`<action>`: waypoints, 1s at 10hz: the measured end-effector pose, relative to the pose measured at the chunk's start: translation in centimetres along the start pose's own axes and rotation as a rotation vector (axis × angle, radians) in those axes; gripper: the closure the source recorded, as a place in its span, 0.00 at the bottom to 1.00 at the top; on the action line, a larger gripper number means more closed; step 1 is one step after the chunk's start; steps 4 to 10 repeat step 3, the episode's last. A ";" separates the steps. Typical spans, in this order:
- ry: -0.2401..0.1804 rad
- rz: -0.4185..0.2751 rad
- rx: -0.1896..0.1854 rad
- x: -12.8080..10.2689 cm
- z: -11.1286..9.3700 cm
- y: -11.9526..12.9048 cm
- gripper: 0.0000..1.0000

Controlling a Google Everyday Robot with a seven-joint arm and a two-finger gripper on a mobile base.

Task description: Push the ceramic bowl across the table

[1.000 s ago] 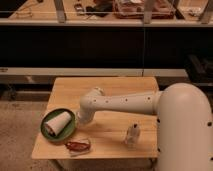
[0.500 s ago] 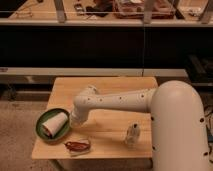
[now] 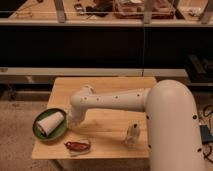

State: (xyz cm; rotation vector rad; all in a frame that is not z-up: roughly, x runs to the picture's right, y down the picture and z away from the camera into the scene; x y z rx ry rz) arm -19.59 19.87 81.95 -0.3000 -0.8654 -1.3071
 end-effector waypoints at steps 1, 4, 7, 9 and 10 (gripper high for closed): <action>0.000 0.000 0.000 0.0 0.0 0.0 0.87; 0.000 -0.001 0.000 0.0 0.0 0.0 0.69; 0.000 -0.001 0.000 0.0 0.0 0.0 0.69; 0.000 -0.001 0.000 0.0 0.0 0.0 0.69; 0.000 -0.001 0.000 0.0 0.0 0.0 0.69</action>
